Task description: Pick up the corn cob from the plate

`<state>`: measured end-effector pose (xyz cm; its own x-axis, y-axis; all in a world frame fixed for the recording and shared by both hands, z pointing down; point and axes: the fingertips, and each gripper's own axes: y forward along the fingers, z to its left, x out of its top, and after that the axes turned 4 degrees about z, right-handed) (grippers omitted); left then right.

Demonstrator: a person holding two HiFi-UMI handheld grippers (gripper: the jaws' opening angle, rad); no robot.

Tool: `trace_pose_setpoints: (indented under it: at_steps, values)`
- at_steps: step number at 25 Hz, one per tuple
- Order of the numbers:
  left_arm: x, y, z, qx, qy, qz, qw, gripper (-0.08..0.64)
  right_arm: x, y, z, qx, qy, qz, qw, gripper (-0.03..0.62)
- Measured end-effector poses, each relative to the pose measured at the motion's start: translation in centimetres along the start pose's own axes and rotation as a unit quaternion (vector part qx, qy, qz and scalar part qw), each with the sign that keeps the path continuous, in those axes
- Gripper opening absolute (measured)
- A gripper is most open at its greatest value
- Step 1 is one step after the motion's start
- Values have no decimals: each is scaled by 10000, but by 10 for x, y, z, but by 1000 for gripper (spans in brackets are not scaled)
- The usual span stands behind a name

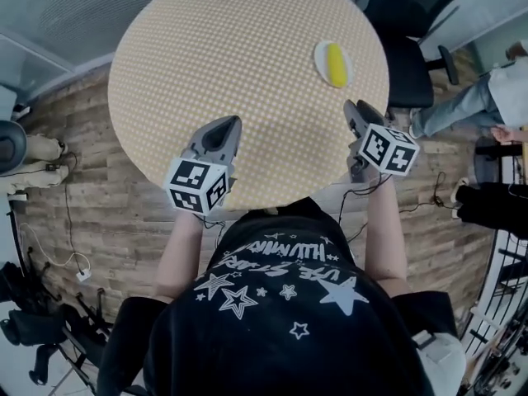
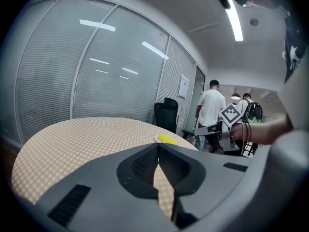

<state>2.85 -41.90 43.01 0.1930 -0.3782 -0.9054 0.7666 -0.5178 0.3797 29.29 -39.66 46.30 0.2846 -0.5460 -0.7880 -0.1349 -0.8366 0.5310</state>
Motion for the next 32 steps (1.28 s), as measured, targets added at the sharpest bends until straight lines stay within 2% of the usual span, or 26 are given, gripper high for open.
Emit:
trace_pose_setpoints:
  at_steps: [3, 11, 16, 21, 32]
  values:
    - [4, 13, 5, 136, -18, 43, 9999, 6, 10, 26, -11, 100, 33, 185, 9998, 198]
    - [24, 51, 13, 339, -38, 60, 9994, 6, 25, 81, -38, 271, 91, 647, 9975, 278]
    - [35, 79, 19, 416, -29, 106, 9991, 6, 22, 115, -56, 290, 43, 1106, 9934, 293]
    - [41, 96, 23, 519, -36, 190, 9985, 6, 24, 147, -70, 276, 104, 1360, 9903, 295]
    - [26, 124, 41, 625, -280, 440, 9967, 6, 17, 206, -93, -46, 76, 2104, 9776, 295]
